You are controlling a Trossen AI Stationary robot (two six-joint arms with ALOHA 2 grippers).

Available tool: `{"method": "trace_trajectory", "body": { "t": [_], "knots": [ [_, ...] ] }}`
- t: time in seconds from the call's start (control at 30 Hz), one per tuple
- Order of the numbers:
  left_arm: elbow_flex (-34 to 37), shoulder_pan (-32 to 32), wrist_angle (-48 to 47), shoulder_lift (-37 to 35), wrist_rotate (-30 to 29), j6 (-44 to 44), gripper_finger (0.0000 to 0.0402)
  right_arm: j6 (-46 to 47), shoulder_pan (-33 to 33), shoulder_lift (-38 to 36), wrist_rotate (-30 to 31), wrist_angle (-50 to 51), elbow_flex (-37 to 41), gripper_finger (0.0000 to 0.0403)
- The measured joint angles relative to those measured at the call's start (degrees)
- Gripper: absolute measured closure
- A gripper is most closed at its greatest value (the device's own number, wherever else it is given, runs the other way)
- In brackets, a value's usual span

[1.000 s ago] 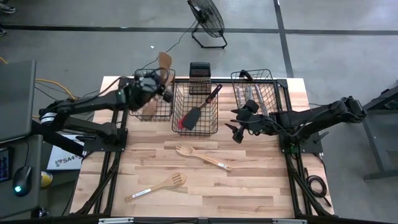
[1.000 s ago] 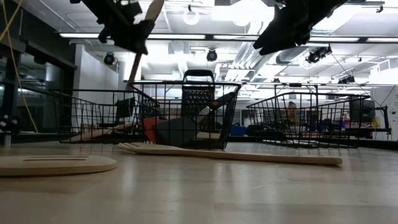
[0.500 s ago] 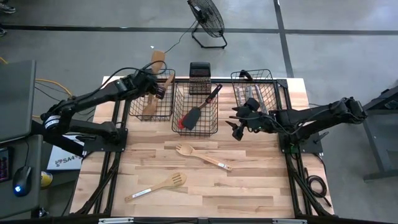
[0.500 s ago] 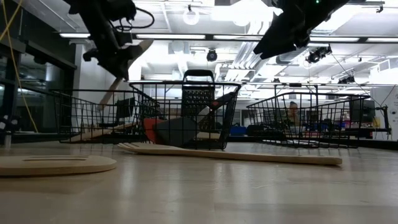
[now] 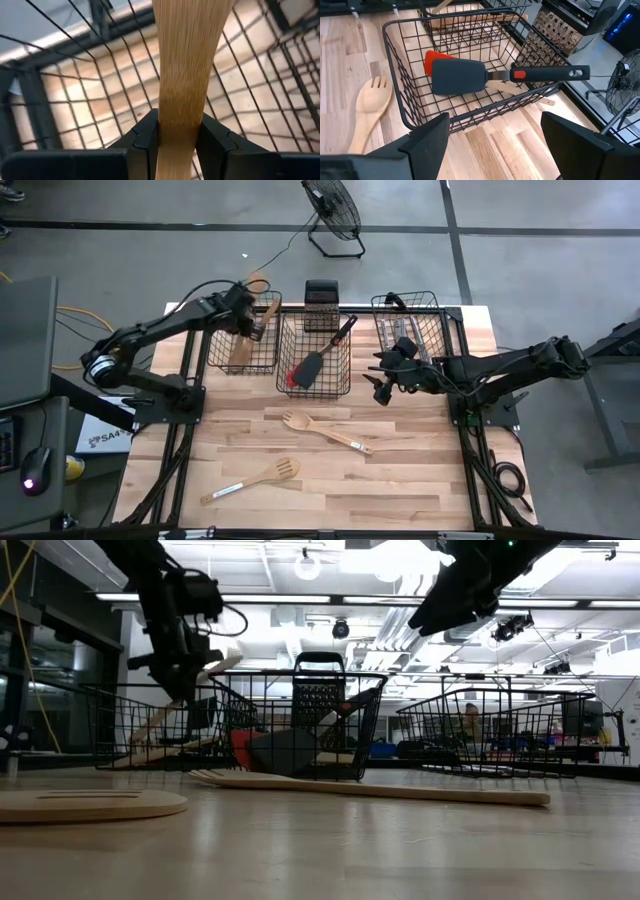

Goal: Pick & Place Kitchen Items
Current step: Put the light brown wooden spatula into the left wire basket

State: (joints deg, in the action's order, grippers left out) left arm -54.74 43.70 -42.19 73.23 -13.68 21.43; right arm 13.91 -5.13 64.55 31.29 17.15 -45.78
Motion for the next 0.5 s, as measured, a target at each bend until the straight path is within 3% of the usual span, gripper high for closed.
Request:
{"method": "trace_trajectory", "body": {
  "t": [0.5],
  "knots": [
    [0.0,-0.1,-3.2,5.8,3.2,-1.7,0.0311,0.0,0.0,0.0,0.1,0.3,0.0,0.0096]
  ]
}}
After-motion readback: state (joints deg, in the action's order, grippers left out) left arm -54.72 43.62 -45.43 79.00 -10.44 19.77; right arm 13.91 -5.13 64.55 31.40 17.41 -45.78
